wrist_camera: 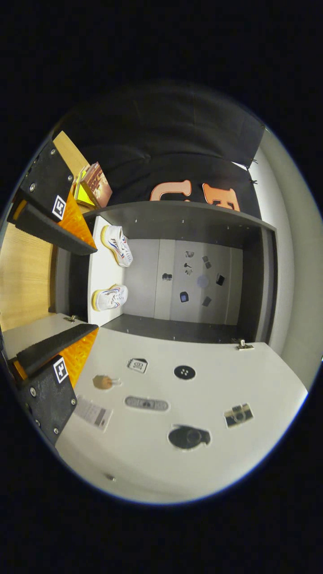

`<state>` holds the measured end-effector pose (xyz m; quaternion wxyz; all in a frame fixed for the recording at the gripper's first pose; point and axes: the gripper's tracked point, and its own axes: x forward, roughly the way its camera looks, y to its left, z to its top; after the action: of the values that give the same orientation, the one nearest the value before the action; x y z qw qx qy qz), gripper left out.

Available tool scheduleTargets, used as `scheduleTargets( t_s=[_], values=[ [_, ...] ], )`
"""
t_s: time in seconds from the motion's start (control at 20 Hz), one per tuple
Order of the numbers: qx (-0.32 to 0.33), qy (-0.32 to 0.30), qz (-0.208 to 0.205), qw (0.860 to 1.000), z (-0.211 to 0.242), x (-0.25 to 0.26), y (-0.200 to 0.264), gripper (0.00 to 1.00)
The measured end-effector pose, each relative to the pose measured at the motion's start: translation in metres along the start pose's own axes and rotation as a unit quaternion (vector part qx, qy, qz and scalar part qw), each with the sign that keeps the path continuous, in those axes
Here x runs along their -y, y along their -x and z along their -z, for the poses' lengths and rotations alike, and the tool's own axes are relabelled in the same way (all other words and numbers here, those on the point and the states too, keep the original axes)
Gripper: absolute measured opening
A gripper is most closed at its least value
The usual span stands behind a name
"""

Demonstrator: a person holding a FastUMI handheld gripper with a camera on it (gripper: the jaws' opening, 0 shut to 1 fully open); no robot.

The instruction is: Open the shoe cabinet door, grab the shoes and put them into the shoe cabinet, then close the shoe cabinet door.

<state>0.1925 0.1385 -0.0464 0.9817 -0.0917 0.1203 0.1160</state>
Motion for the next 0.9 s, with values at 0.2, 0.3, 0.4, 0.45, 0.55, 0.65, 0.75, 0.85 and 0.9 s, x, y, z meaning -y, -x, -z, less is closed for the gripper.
scheduleTargets(
  t_s=[0.2, 0.3, 0.4, 0.45, 0.55, 0.65, 0.75, 0.85, 0.9],
  values=[
    [0.006, -0.01, 0.038, 0.999, 0.007, 0.038, 0.052, 0.95],
    [0.006, -0.013, 0.067, 0.998, 0.014, 0.064, 0.074, 0.95],
    [0.002, -0.017, 0.097, 0.995, 0.022, 0.09, 0.097, 0.95],
    [-0.001, -0.021, 0.111, 0.994, 0.026, 0.102, 0.108, 0.95],
    [-0.003, -0.027, 0.137, 0.99, 0.033, 0.124, 0.125, 0.95],
    [-0.003, -0.024, 0.162, 0.987, 0.039, 0.145, 0.136, 0.95],
    [-0.006, -0.021, 0.18, 0.983, 0.047, 0.16, 0.139, 0.95],
    [-0.011, -0.023, 0.193, 0.981, 0.056, 0.176, 0.137, 0.95],
    [-0.013, -0.027, 0.199, 0.979, 0.066, 0.18, 0.138, 0.95]
  ],
)
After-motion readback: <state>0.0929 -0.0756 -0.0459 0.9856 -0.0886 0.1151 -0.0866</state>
